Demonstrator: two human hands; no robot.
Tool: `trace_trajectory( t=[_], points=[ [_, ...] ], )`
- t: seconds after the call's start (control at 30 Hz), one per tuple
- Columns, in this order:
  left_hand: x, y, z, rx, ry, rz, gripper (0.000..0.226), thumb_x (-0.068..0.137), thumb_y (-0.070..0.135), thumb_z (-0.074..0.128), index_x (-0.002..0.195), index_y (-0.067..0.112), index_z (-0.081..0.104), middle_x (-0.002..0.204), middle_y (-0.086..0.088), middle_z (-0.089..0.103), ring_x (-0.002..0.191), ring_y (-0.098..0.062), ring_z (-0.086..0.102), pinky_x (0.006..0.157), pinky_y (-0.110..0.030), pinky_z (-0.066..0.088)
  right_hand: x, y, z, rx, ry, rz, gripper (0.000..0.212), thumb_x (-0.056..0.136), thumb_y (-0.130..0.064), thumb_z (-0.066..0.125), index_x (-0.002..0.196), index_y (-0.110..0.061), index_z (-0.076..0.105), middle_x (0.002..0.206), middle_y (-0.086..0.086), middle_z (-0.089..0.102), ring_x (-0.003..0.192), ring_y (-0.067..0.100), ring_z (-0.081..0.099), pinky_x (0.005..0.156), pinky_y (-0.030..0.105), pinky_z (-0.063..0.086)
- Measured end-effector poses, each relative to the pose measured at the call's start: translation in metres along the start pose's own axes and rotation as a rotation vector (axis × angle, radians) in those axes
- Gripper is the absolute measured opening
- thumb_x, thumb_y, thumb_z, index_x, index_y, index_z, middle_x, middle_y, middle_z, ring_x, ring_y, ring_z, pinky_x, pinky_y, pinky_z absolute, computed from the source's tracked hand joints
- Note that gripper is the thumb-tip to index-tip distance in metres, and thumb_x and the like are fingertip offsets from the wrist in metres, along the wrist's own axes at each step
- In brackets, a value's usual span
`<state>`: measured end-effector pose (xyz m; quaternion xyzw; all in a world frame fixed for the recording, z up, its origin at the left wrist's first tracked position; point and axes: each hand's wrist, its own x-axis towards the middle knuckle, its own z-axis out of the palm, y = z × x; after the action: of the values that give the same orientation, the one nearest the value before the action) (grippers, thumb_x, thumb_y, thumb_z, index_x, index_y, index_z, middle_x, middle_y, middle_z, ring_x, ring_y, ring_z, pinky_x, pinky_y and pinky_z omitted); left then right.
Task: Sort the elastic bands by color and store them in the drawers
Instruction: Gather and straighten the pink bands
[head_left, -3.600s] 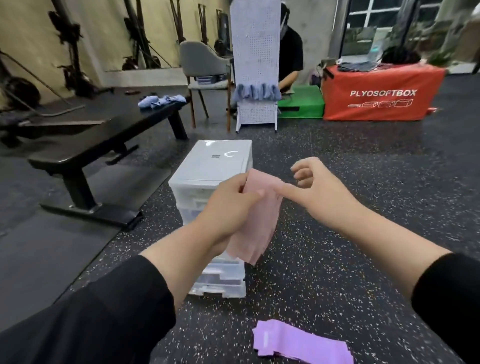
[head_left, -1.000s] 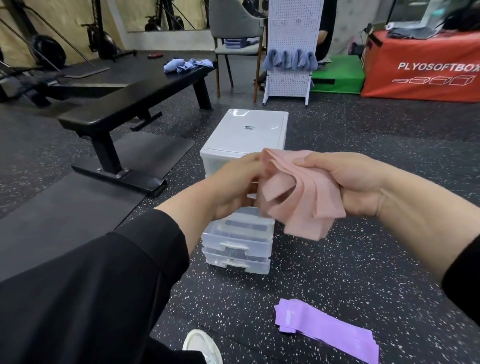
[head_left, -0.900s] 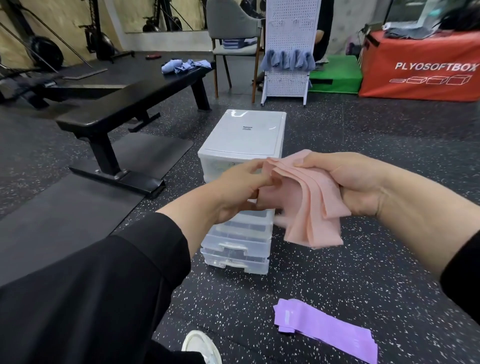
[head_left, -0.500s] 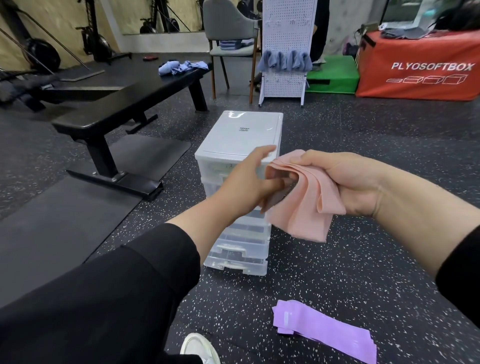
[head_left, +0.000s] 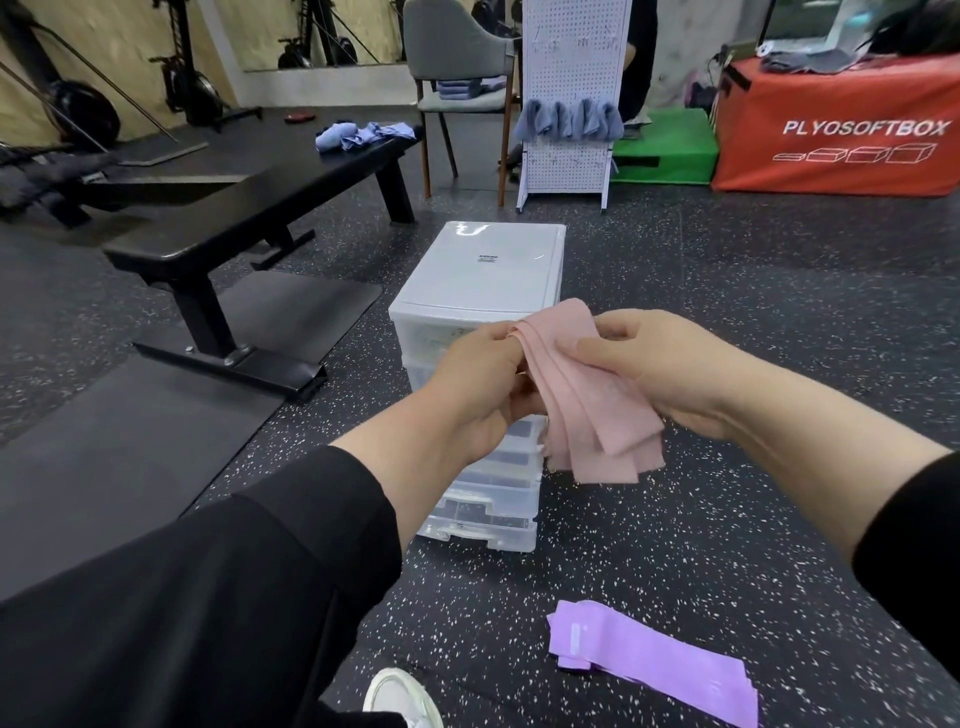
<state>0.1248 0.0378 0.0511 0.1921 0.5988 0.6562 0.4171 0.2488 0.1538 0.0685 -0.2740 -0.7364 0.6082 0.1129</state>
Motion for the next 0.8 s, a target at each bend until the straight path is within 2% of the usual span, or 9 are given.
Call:
trace_trajectory(
  t=[0.13,0.2,0.27,0.4,0.5,0.6,0.63,0.73,0.8],
  points=[
    [-0.003,0.002,0.002,-0.12,-0.026,-0.02,0.026,0.103,0.002,0.049,0.124,-0.004,0.061,0.054,0.003,0.064,0.041,-0.006,0.058,0.053,-0.023,0.058,0.001,0.007,0.004,-0.026,-0.019,-0.067,0.034,0.085,-0.047,0.072,0.094,-0.014,0.076,0.089,0.0,0.078,0.079,0.012,0.069,0.074,0.031,0.053],
    [-0.002,0.004,0.001,-0.133,0.0,-0.011,0.025,0.102,0.003,0.05,0.122,-0.002,0.064,0.06,-0.001,0.067,0.044,-0.009,0.06,0.049,-0.025,0.056,0.002,0.01,0.004,0.142,-0.079,-0.046,0.037,0.083,-0.04,0.073,0.107,-0.013,0.072,0.103,0.007,0.077,0.09,0.019,0.071,0.08,0.039,0.058],
    [0.0,0.004,-0.002,-0.073,0.034,0.01,0.026,0.1,0.002,0.052,0.121,-0.001,0.067,0.079,-0.008,0.073,0.059,-0.018,0.065,0.054,-0.029,0.058,0.001,0.013,0.005,0.215,-0.129,-0.029,0.042,0.083,-0.031,0.074,0.12,-0.01,0.068,0.114,0.012,0.074,0.102,0.027,0.071,0.09,0.047,0.057],
    [0.004,0.001,-0.011,0.089,0.04,0.005,0.02,0.1,0.006,0.055,0.112,0.006,0.071,0.097,-0.014,0.073,0.084,-0.027,0.066,0.067,-0.032,0.061,0.004,0.019,0.012,0.207,-0.097,-0.019,0.03,0.091,-0.014,0.071,0.119,-0.007,0.068,0.112,0.012,0.076,0.11,0.033,0.069,0.097,0.048,0.055],
    [0.004,0.002,-0.026,0.135,-0.099,-0.018,0.027,0.1,0.001,0.052,0.12,0.002,0.07,0.114,-0.023,0.072,0.098,-0.029,0.067,0.09,-0.043,0.06,0.005,0.019,0.013,0.155,-0.094,-0.007,0.026,0.091,-0.016,0.072,0.116,-0.009,0.069,0.108,0.011,0.076,0.102,0.031,0.072,0.091,0.046,0.059],
    [0.0,0.006,-0.049,-0.003,-0.281,-0.097,0.053,0.088,-0.012,0.036,0.132,-0.002,0.062,0.12,-0.023,0.066,0.112,-0.034,0.065,0.105,-0.052,0.052,0.007,0.017,0.015,0.123,-0.079,-0.007,0.02,0.091,-0.015,0.072,0.111,-0.01,0.07,0.097,0.008,0.077,0.078,0.017,0.074,0.063,0.031,0.061],
    [-0.002,0.007,-0.054,-0.05,-0.339,-0.128,0.053,0.089,-0.008,0.037,0.136,0.0,0.06,0.124,-0.021,0.065,0.116,-0.034,0.064,0.107,-0.052,0.049,0.008,0.016,0.015,0.108,-0.067,-0.011,0.02,0.09,-0.016,0.073,0.11,-0.011,0.07,0.097,0.008,0.077,0.076,0.017,0.073,0.062,0.031,0.06],
    [-0.007,0.007,-0.059,0.045,-0.323,-0.127,0.035,0.099,0.02,0.059,0.131,0.009,0.065,0.115,-0.012,0.071,0.107,-0.028,0.068,0.102,-0.047,0.054,0.012,0.015,0.024,-0.018,-0.073,-0.025,0.021,0.087,-0.02,0.077,0.107,-0.016,0.072,0.096,0.007,0.078,0.081,0.021,0.073,0.07,0.037,0.06],
    [-0.005,0.003,-0.059,0.162,-0.215,-0.071,0.023,0.098,0.016,0.064,0.119,0.008,0.069,0.101,-0.01,0.073,0.092,-0.024,0.07,0.095,-0.044,0.059,0.015,0.012,0.034,-0.099,-0.096,-0.047,0.022,0.085,-0.023,0.08,0.105,-0.019,0.072,0.094,0.004,0.079,0.08,0.021,0.074,0.067,0.035,0.059]
  ],
)
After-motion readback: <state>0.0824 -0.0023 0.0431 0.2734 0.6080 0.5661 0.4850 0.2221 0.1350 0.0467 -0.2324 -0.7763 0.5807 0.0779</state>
